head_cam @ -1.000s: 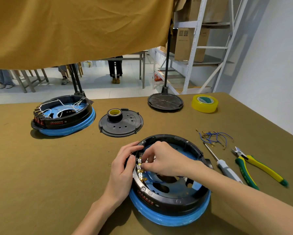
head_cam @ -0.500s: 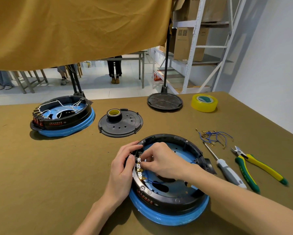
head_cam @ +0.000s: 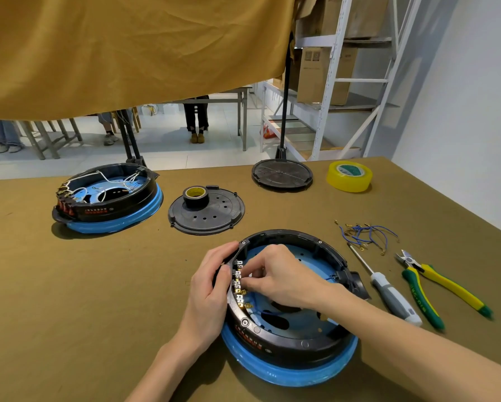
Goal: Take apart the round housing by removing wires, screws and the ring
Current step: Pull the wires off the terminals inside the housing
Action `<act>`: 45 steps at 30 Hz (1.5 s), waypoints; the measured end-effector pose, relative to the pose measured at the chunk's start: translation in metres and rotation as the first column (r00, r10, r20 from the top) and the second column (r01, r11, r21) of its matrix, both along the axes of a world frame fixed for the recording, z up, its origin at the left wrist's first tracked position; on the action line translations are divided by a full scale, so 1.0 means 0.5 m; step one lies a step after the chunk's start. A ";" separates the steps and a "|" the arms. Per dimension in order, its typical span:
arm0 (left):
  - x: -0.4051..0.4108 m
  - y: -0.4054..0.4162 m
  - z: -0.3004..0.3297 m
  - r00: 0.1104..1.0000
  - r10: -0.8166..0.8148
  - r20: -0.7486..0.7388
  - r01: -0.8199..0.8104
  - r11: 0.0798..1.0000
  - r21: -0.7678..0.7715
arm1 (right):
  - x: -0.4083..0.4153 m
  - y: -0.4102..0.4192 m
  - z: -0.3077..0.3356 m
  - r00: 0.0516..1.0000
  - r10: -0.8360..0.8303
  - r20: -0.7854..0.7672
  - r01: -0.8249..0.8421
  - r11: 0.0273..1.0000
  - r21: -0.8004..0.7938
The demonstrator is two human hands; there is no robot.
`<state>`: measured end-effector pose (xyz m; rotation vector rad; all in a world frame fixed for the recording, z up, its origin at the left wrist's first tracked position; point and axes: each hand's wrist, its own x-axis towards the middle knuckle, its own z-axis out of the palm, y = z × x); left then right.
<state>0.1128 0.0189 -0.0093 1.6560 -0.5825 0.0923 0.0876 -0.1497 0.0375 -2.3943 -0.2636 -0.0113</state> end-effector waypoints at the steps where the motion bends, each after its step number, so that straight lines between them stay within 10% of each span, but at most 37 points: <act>1: 0.000 0.000 0.000 1.000 0.000 -0.005 0.000 1.000 0.001 | 0.001 0.000 0.000 1.000 -0.006 0.003 0.006 1.000 -0.004; 45: -0.002 0.001 0.002 1.000 0.004 -0.005 -0.004 1.000 0.012 | -0.002 -0.020 0.001 1.000 -0.029 -0.006 0.029 0.999 0.021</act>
